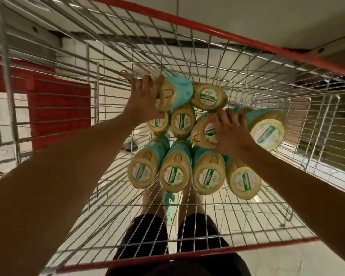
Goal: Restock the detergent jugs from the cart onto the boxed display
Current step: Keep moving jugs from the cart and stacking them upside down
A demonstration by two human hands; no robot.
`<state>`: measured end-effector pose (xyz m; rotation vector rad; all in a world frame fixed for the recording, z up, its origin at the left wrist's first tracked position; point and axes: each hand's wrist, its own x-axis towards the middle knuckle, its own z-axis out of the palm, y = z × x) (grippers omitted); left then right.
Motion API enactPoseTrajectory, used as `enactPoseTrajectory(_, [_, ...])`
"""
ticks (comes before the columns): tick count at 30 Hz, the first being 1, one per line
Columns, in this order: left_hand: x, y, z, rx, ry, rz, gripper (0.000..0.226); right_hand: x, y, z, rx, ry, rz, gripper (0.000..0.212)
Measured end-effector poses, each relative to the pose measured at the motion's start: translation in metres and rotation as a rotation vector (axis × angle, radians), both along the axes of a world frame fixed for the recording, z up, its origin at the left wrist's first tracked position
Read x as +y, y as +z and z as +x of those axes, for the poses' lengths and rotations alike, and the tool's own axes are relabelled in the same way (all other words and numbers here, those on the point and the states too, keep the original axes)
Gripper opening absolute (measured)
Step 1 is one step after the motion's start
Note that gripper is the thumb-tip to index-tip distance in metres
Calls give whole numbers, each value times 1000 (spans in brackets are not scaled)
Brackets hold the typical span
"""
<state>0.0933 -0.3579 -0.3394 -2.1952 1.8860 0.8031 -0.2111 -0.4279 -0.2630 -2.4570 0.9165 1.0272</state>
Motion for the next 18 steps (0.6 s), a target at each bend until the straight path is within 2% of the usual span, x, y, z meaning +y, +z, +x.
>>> enactPoseTrajectory(3, [9,37,-16,17,56,53,135,4,22,7,-22,-35,-13,129])
enactPoseTrajectory(9, [50,120,-49,176,443,-182,129,18,94,7,-112,-148,-52,127])
enactPoseTrajectory(12, [68,172,-62,210,576,-196,133,29,136,0,-218,-198,-63,122])
enactPoseTrajectory(15, [86,222,-76,208,619,-254,131,43,176,-12,-296,-233,-82,131])
enactPoseTrajectory(18, [103,265,-88,198,611,-290,131,56,210,-22,-378,-261,-115,129])
